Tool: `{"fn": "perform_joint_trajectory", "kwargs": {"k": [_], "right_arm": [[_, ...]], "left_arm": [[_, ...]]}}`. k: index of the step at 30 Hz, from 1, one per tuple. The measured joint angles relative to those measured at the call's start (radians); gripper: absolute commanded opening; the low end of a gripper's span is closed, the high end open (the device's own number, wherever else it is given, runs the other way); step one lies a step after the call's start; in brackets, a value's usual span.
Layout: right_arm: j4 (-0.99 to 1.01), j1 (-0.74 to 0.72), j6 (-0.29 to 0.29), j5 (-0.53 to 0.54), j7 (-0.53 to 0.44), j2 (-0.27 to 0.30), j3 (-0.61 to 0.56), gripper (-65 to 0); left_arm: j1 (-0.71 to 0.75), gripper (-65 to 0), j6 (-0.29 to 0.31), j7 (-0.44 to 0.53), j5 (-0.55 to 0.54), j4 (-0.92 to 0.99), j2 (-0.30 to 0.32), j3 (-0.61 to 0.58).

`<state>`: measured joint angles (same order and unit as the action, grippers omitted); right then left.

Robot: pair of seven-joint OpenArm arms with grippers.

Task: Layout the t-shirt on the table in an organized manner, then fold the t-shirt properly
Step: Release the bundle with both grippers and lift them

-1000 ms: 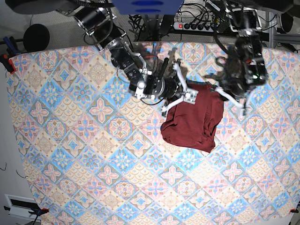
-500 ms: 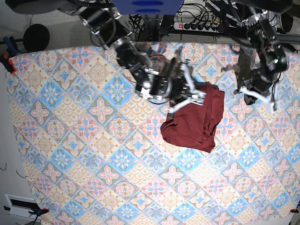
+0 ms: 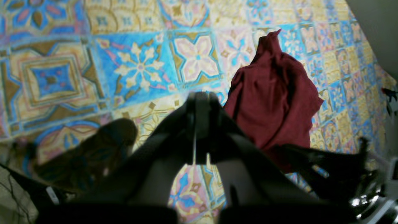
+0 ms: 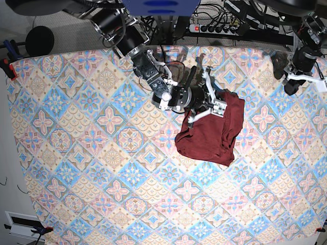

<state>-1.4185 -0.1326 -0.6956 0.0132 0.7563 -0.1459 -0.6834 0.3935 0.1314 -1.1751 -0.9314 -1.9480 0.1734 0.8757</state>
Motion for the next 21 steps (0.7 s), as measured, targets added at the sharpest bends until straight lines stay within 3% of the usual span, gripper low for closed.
{"fn": "perform_joint_trajectory", "kwargs": {"k": [5,11,14,17,21], "right_arm": [[-0.004,0.009,-0.006,-0.003,0.018,0.005,0.044,-64.8],[-0.198,0.021,-0.001,0.007,0.060,-0.003,0.082,-64.8],[-0.267,0.074,0.000,0.007,0.069,0.002,0.136,-64.8],[-0.321,0.120,-0.010,0.077,0.077,0.070,0.193,-64.8],[-0.390,0.138,0.006,0.162,0.078,0.122,0.320,-64.8]], "left_arm": [[-0.146,-65.0,-0.003,0.002,0.210,0.108,0.008,-0.112],[-0.294,-65.0,-0.002,0.013,0.437,0.238,-0.003,-0.314],[-0.345,-65.0,0.002,0.074,0.513,0.315,-0.013,-0.397],[-0.363,-65.0,0.000,0.147,0.592,0.388,-0.032,-0.457],[-0.353,-65.0,-0.006,0.218,0.637,0.440,-0.053,-0.544]]}}
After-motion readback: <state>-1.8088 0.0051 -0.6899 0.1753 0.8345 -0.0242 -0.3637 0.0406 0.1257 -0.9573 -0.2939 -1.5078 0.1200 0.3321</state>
